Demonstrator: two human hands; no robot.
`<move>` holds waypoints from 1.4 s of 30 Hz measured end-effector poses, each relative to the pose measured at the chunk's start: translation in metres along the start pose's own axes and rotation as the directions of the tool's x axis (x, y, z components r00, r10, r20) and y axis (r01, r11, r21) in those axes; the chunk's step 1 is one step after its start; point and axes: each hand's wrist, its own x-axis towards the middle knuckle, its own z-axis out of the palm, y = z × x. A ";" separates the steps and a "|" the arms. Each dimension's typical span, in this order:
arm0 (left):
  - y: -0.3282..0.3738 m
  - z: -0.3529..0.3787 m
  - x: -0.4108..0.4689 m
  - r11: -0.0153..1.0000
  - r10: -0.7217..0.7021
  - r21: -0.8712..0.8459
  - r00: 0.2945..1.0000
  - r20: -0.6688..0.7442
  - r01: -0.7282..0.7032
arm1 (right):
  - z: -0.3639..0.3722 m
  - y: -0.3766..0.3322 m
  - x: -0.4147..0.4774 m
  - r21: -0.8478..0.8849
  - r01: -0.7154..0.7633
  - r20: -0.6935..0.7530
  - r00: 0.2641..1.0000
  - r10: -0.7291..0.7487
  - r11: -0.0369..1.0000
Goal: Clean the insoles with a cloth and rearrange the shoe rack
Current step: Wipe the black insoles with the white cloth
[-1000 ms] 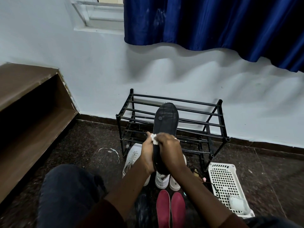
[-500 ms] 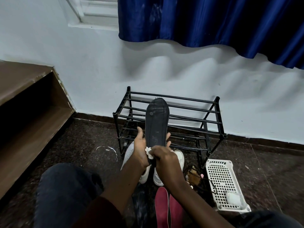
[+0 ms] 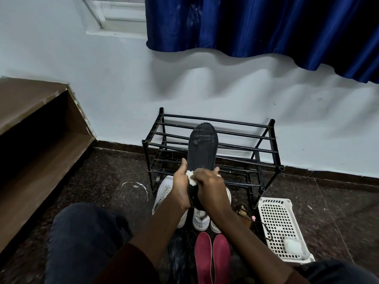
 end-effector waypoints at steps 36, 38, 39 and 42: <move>0.002 0.005 -0.003 0.997 0.071 0.027 0.983 -0.170 -0.067 | -0.002 0.014 0.014 -0.060 -0.218 -0.101 0.972 0.211 0.974; 0.003 0.004 -0.002 0.996 0.089 0.020 0.980 -0.176 -0.087 | -0.005 0.014 0.012 0.031 -0.271 -0.092 0.958 0.273 0.962; 0.004 0.004 -0.001 0.995 0.101 0.014 0.979 -0.177 -0.100 | -0.006 0.013 0.009 0.084 -0.311 -0.081 0.945 0.318 0.947; 0.004 0.001 0.003 0.991 0.135 0.036 0.974 -0.180 -0.130 | -0.008 0.011 -0.003 0.212 -0.454 -0.031 0.882 0.470 0.866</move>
